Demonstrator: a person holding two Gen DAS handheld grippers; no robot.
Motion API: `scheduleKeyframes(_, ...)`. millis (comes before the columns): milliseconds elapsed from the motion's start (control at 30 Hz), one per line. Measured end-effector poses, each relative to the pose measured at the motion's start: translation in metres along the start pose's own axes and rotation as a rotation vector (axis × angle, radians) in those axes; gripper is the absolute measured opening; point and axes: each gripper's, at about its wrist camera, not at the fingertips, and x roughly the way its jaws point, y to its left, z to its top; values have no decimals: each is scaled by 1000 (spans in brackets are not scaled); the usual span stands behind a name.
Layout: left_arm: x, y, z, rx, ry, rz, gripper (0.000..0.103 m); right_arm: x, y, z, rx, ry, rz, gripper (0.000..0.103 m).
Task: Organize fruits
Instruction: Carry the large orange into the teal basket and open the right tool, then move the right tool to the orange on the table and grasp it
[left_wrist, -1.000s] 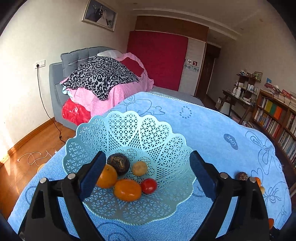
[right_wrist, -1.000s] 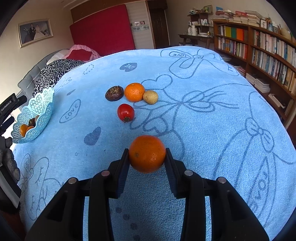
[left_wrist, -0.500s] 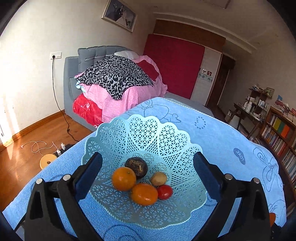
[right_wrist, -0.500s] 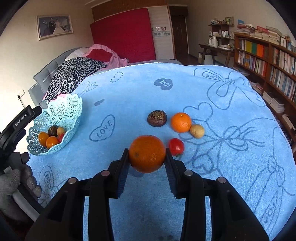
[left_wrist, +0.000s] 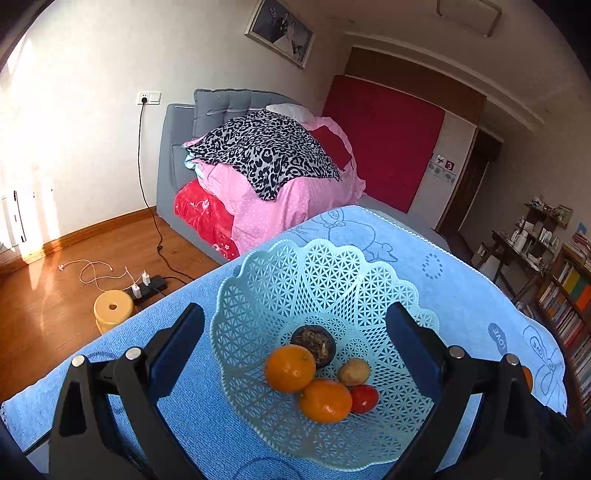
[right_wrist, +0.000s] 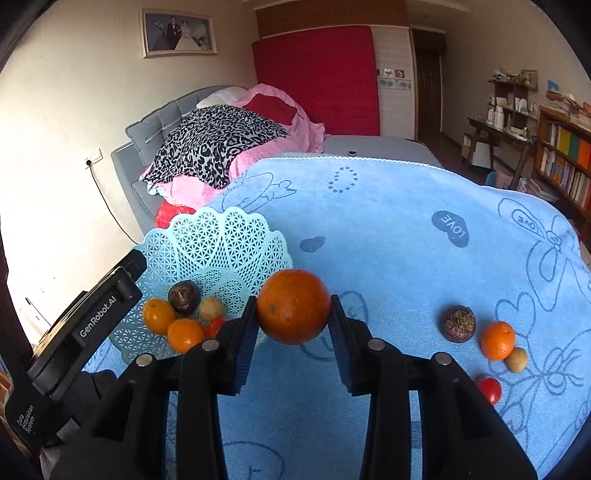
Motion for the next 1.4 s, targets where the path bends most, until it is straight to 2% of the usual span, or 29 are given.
scheduleKeyframes(267,0,12,2,-58,0,22,100,29,26,14,-52,45,58,38)
scheduleKeyframes(467,3,11,-1,-54,14,19,100,22,24,14,-38,25,60,38)
scheduleKeyframes(1000,-4,-8,-7,23,-10,-19,100,6,-8,-12,33,27,-25,38)
scheduleKeyframes(1400,-9,-23,-14,95,-27,-43,100,-11,-49,-21,91,20,-107,38)
